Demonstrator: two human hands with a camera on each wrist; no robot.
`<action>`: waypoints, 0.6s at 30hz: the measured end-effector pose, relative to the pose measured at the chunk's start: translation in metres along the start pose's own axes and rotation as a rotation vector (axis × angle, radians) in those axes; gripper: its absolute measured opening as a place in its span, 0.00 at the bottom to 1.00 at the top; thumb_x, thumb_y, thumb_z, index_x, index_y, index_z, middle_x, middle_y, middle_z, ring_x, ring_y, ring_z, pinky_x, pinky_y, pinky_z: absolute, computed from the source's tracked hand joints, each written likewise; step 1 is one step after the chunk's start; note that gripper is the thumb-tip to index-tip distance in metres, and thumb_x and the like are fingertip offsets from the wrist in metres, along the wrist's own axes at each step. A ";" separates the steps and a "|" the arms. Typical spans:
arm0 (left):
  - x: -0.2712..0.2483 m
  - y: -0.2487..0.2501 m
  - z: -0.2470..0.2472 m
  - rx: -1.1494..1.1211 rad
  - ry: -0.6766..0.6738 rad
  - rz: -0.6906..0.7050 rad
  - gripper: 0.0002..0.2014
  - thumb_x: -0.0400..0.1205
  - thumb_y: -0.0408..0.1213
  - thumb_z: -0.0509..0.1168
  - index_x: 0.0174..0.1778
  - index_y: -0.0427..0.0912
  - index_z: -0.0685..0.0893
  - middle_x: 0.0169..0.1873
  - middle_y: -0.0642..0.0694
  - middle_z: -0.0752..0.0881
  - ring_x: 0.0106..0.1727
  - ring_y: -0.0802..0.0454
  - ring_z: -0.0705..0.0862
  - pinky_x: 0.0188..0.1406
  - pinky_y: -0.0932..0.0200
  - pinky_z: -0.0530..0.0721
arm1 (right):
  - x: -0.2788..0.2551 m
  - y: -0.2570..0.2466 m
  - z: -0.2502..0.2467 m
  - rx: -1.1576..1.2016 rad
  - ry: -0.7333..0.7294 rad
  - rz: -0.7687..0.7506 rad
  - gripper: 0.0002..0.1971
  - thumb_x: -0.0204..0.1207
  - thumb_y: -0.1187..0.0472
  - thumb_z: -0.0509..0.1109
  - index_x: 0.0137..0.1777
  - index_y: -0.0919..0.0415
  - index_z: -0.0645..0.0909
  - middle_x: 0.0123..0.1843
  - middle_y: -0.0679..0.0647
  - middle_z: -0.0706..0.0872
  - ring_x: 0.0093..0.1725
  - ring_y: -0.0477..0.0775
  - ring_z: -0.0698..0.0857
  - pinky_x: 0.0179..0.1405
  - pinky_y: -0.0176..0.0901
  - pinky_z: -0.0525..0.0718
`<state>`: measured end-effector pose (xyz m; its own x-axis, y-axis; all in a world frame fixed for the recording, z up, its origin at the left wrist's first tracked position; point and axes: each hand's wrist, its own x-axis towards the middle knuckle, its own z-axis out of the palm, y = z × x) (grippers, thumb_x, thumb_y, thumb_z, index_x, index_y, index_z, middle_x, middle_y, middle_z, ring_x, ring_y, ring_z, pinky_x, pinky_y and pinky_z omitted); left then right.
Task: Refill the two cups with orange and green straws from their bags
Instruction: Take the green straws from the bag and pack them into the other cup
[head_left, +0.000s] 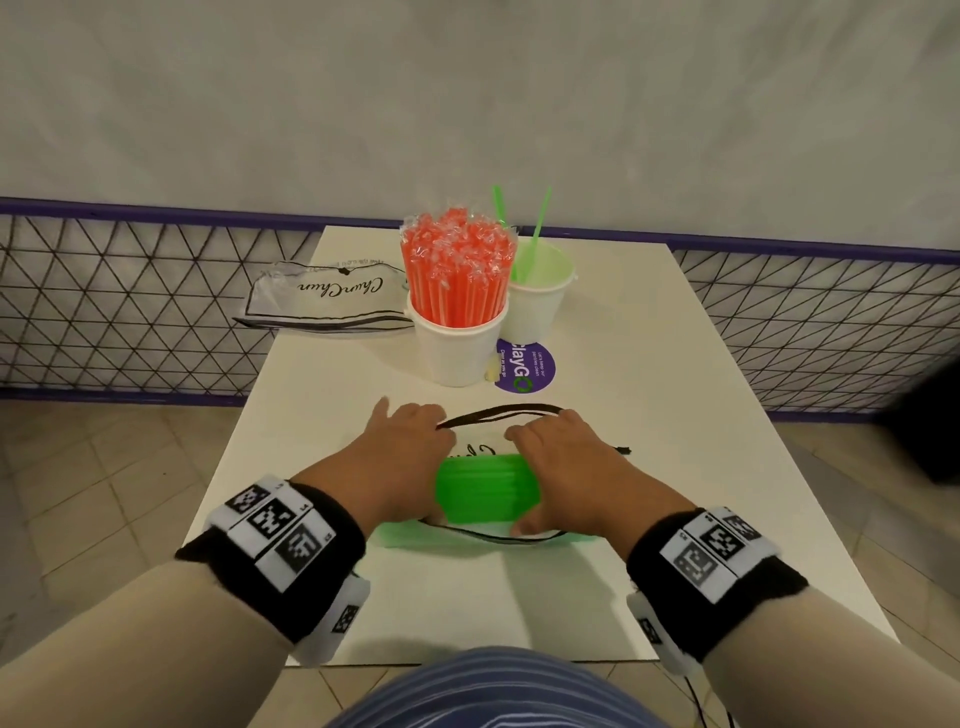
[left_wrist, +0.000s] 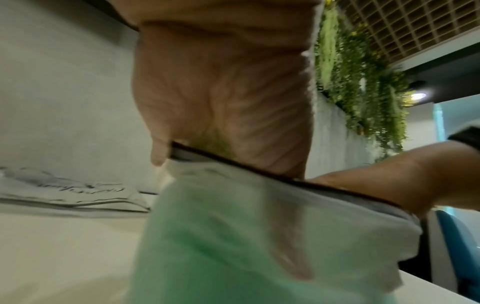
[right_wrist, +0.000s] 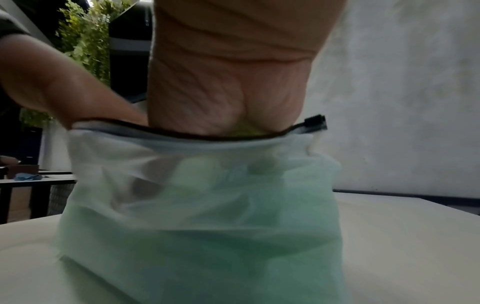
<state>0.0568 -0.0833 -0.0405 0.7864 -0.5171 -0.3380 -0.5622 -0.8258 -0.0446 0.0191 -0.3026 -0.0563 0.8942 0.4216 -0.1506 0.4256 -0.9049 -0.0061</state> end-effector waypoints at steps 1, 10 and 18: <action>-0.003 -0.006 0.004 -0.037 -0.037 -0.042 0.45 0.67 0.59 0.76 0.78 0.52 0.67 0.80 0.47 0.60 0.80 0.43 0.60 0.81 0.35 0.52 | -0.001 0.003 0.004 -0.034 0.001 0.011 0.50 0.60 0.29 0.72 0.78 0.57 0.64 0.67 0.53 0.77 0.66 0.57 0.73 0.73 0.49 0.62; -0.014 -0.027 0.048 -0.789 0.048 -0.141 0.34 0.65 0.40 0.84 0.61 0.62 0.74 0.63 0.51 0.70 0.59 0.50 0.78 0.55 0.62 0.79 | -0.022 0.010 0.031 0.130 0.066 0.179 0.52 0.60 0.30 0.75 0.80 0.56 0.63 0.74 0.51 0.74 0.72 0.54 0.72 0.76 0.44 0.62; -0.010 -0.027 0.062 -1.215 0.125 -0.129 0.39 0.56 0.41 0.86 0.61 0.64 0.77 0.65 0.51 0.73 0.67 0.48 0.77 0.66 0.57 0.80 | -0.018 0.008 0.014 0.096 -0.011 0.154 0.49 0.60 0.28 0.73 0.77 0.52 0.66 0.68 0.50 0.76 0.64 0.54 0.75 0.67 0.46 0.69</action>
<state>0.0482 -0.0423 -0.0945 0.8752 -0.3791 -0.3005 0.0729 -0.5106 0.8567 0.0048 -0.3179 -0.0673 0.9459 0.2776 -0.1680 0.2683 -0.9603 -0.0760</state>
